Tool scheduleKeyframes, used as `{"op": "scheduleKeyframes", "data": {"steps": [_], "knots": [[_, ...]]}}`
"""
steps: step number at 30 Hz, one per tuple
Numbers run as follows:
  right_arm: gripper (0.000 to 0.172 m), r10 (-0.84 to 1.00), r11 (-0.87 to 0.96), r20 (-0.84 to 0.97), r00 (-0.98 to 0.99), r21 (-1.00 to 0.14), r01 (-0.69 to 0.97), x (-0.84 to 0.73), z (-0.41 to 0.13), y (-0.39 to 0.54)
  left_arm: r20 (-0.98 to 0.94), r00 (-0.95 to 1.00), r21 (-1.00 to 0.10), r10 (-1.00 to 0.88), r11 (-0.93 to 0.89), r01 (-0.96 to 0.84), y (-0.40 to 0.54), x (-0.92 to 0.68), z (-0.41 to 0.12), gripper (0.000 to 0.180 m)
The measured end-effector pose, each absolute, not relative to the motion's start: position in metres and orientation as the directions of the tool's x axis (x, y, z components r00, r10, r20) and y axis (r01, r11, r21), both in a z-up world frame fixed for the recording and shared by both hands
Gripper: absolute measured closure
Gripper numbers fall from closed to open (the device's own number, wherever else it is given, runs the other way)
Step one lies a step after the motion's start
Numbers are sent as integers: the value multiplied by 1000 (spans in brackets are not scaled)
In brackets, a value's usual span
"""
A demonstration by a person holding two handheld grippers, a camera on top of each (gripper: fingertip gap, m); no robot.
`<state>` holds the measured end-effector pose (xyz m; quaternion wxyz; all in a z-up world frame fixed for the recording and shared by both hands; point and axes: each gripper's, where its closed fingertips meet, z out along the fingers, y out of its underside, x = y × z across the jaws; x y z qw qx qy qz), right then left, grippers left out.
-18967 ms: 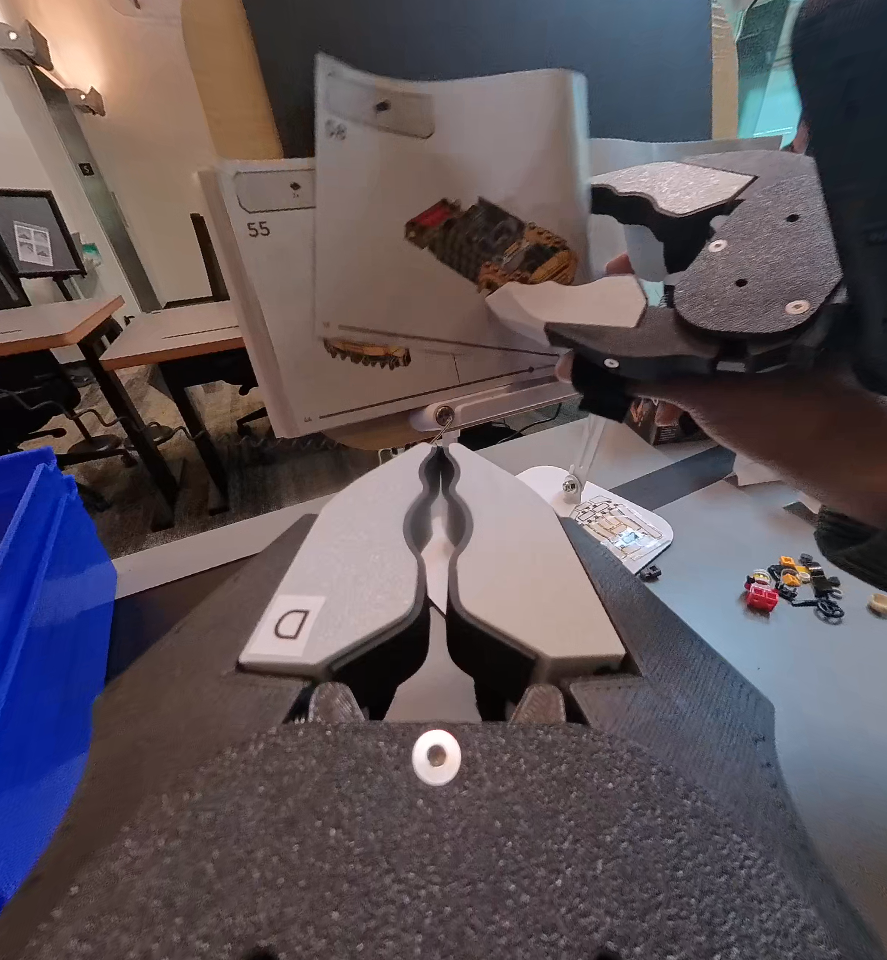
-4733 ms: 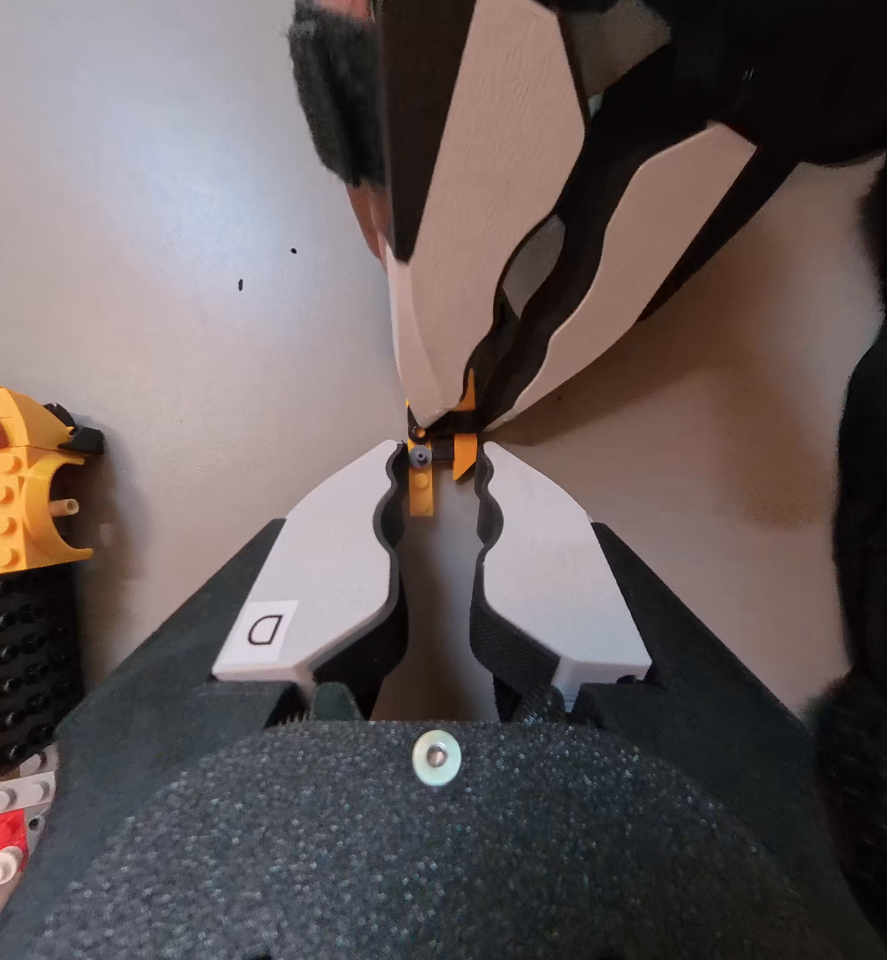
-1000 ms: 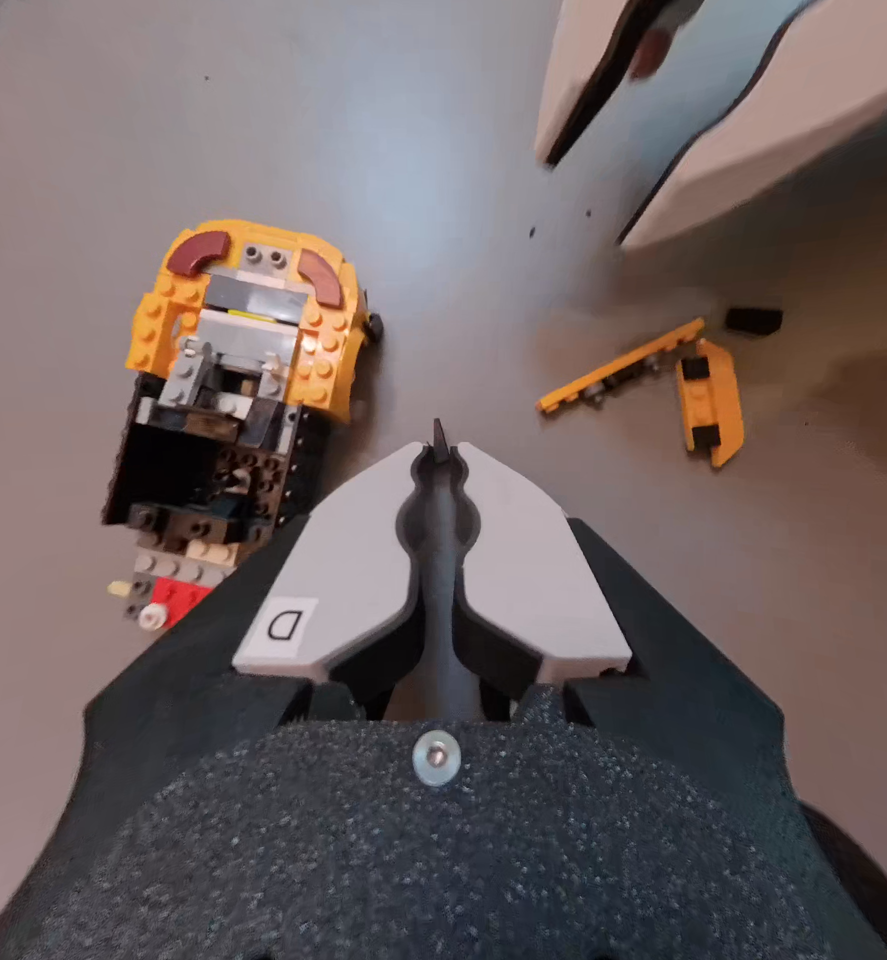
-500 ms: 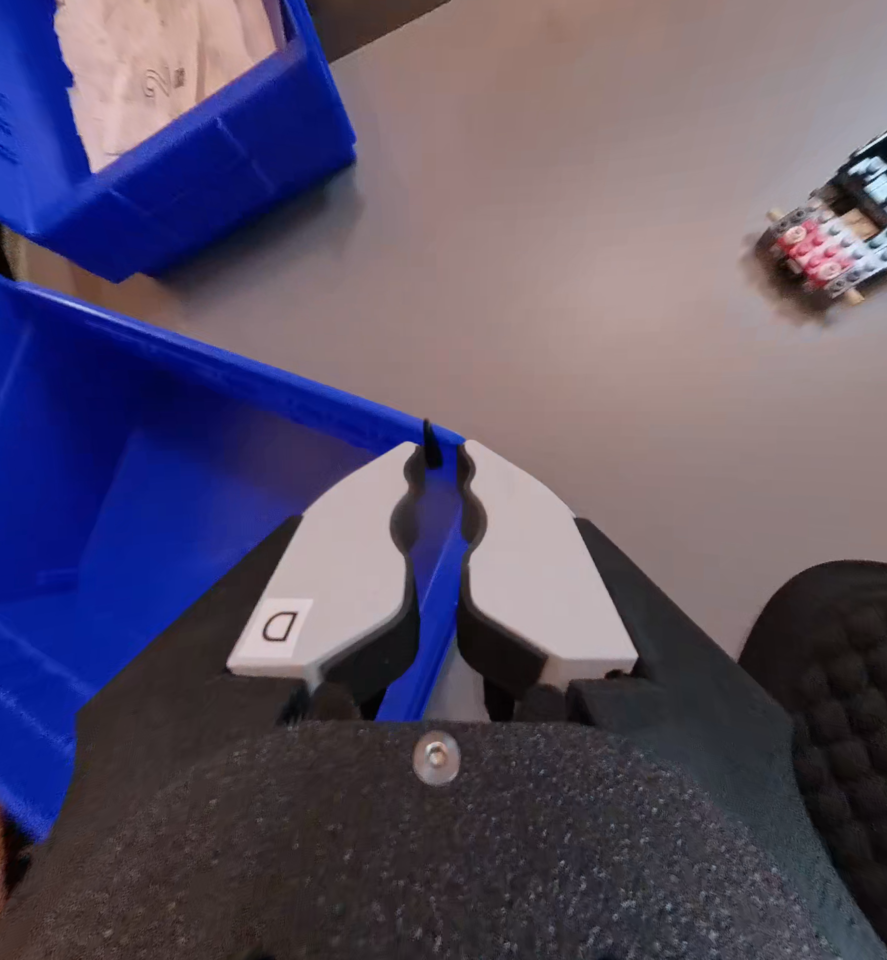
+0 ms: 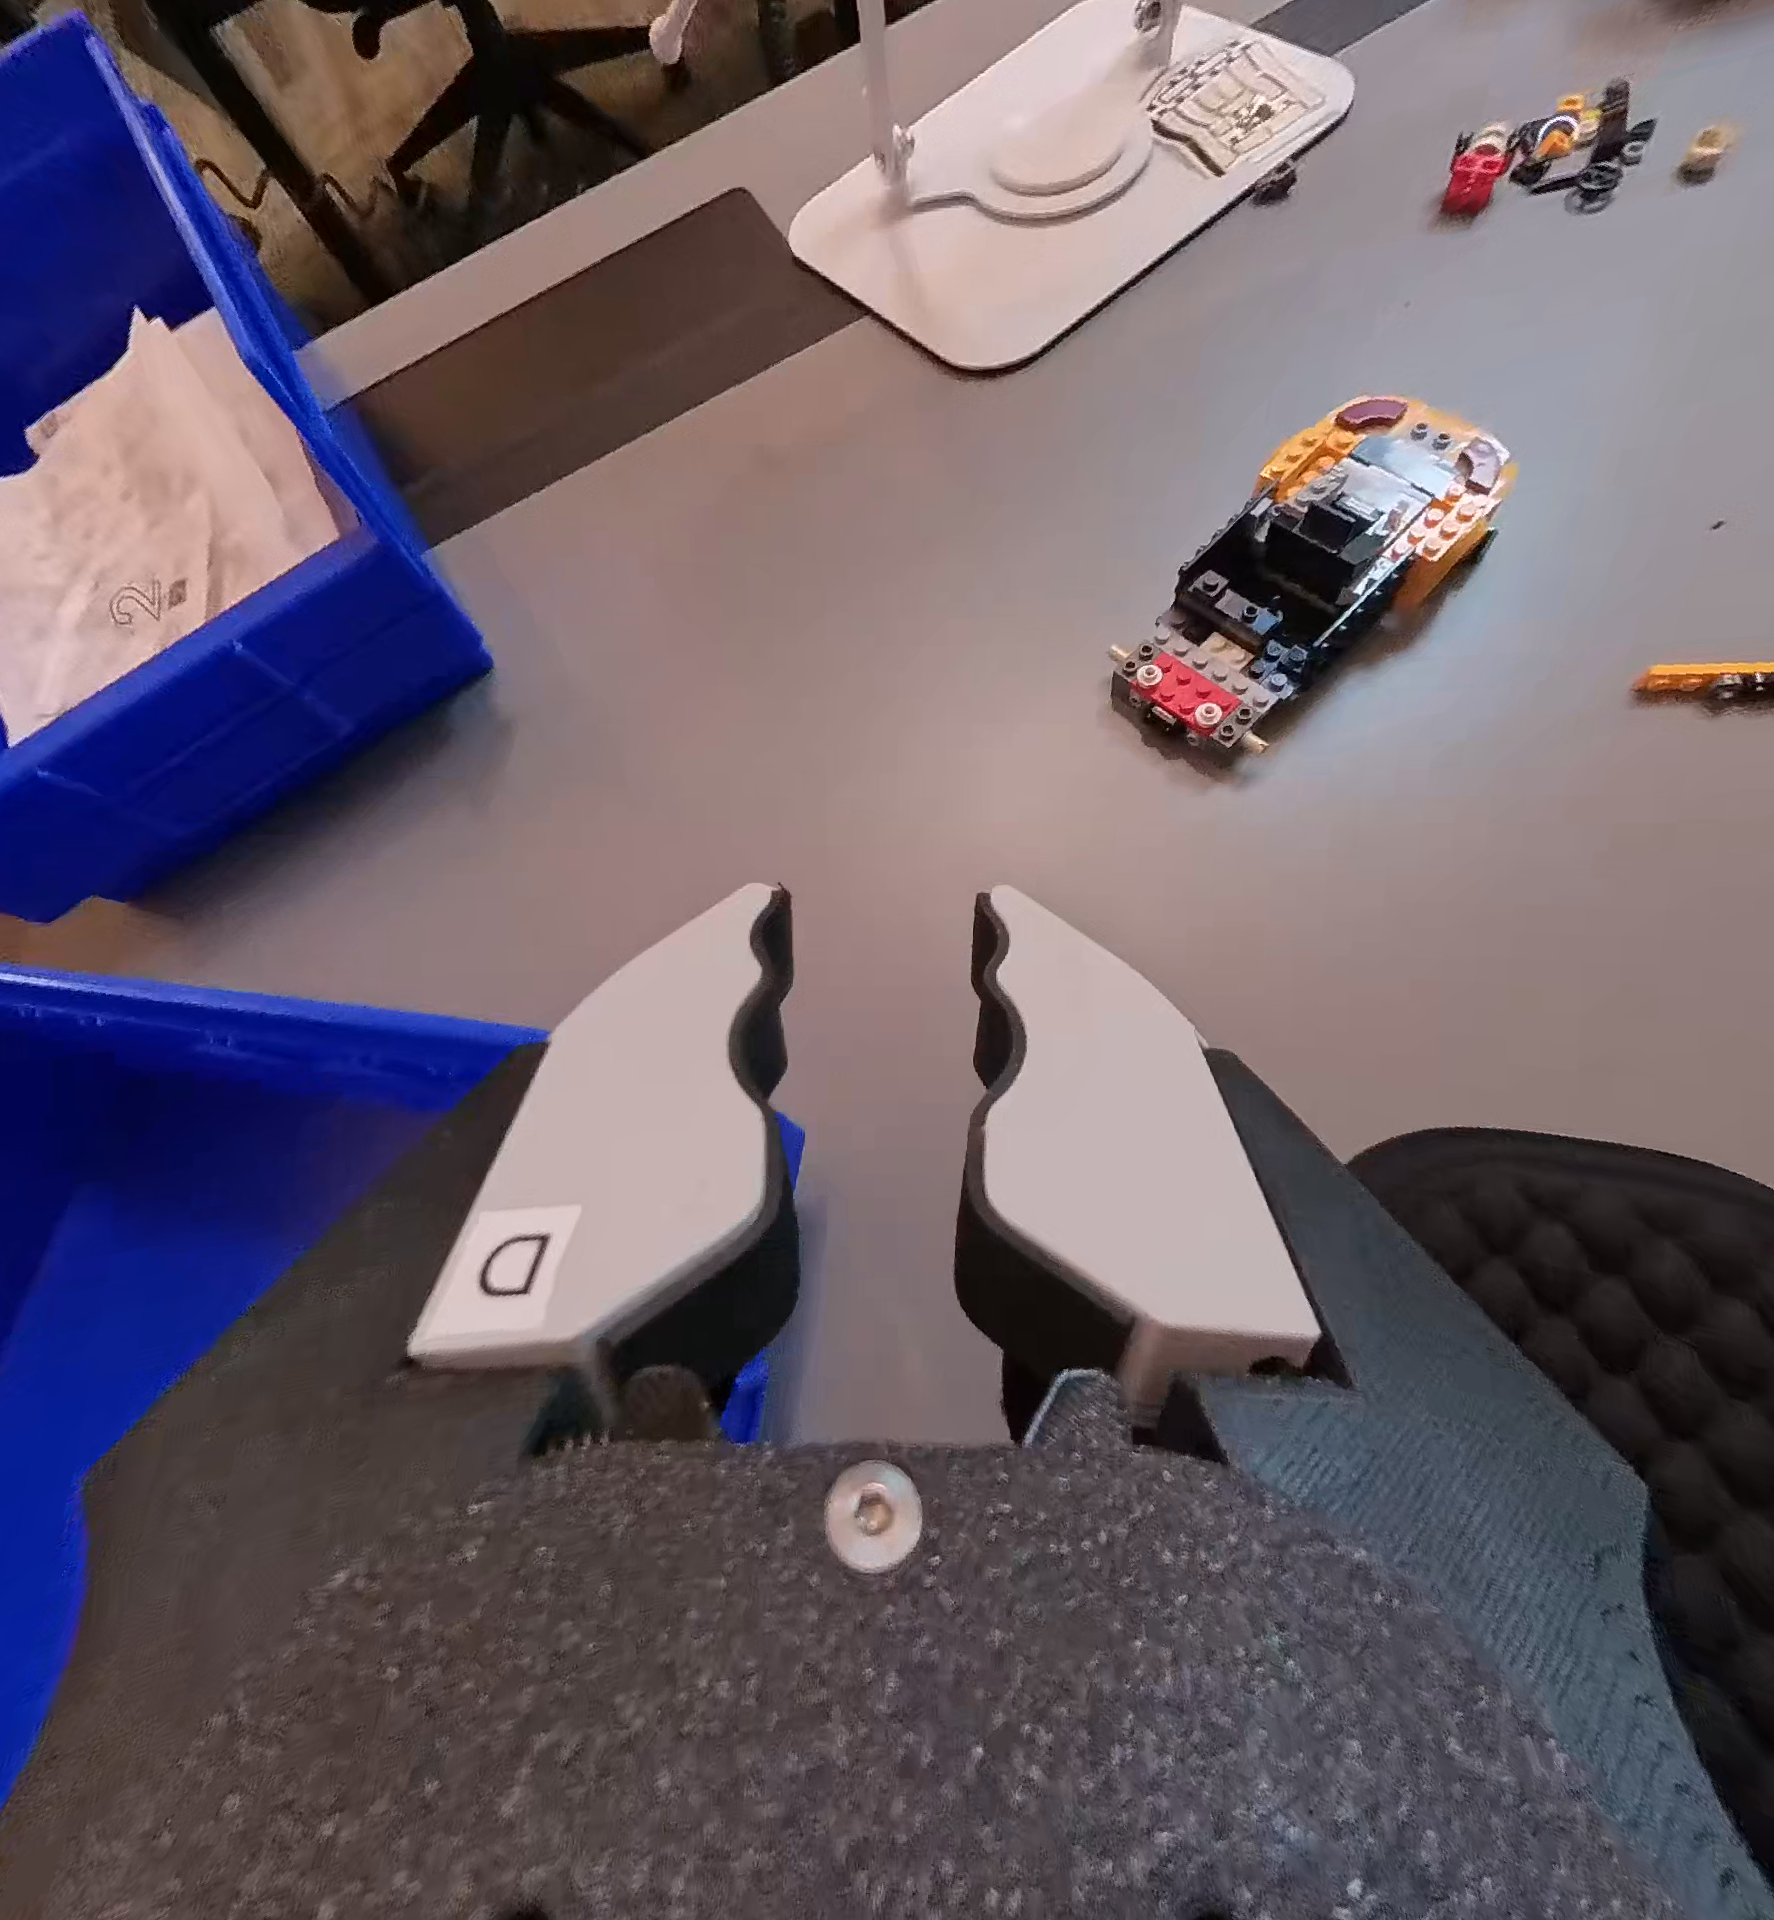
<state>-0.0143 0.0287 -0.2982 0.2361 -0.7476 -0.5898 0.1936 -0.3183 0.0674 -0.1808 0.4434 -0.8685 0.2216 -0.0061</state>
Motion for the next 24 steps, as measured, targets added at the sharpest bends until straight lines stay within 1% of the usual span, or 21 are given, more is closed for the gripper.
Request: {"op": "scheduleKeyframes", "data": {"steps": [2, 3, 4, 7, 9, 12, 16, 17, 19, 22, 24], "knots": [[172, 970, -192, 4, 242, -592, 782, -13, -296, 31, -166, 895, -774, -413, -508, -378, 65, -315, -183, 152], [170, 968, -186, 21, 249, -602, 776, -13, -293, 34, -156, 880, -767, -449, -506, -394, 61, -310, -185, 157], [162, 967, -176, 39, 251, -609, 774, -13, -292, 36, -146, 859, -753, -491, -508, -418, 57, -303, -190, 160], [156, 965, -169, 56, 257, -615, 770, -11, -290, 42, -62, 794, -637, -604, -589, -497, 40, -285, -225, 154], [156, 963, -181, 42, 265, -625, 759, -12, -289, 42, 19, 781, -568, -624, -650, -505, 34, -276, -251, 152], [156, 961, -176, 58, 271, -625, 760, -9, -289, 45, 118, 749, -536, -652, -677, -504, 32, -255, -278, 149], [156, 959, -177, 62, 277, -632, 754, -6, -287, 46, 93, 745, -477, -660, -686, -549, 35, -252, -298, 150], [156, 958, -178, 62, 279, -637, 750, -6, -286, 47, 82, 752, -486, -654, -686, -542, 39, -252, -299, 157], [157, 957, -180, 60, 284, -645, 743, -5, -285, 48, 85, 756, -473, -649, -694, -542, 40, -252, -299, 164], [157, 955, -184, 59, 290, -651, 737, -4, -284, 50, 61, 745, -463, -664, -680, -568, 39, -253, -299, 165], [157, 954, -183, 63, 294, -653, 735, -3, -284, 51, 37, 742, -477, -670, -664, -575, 40, -254, -296, 166]]}}
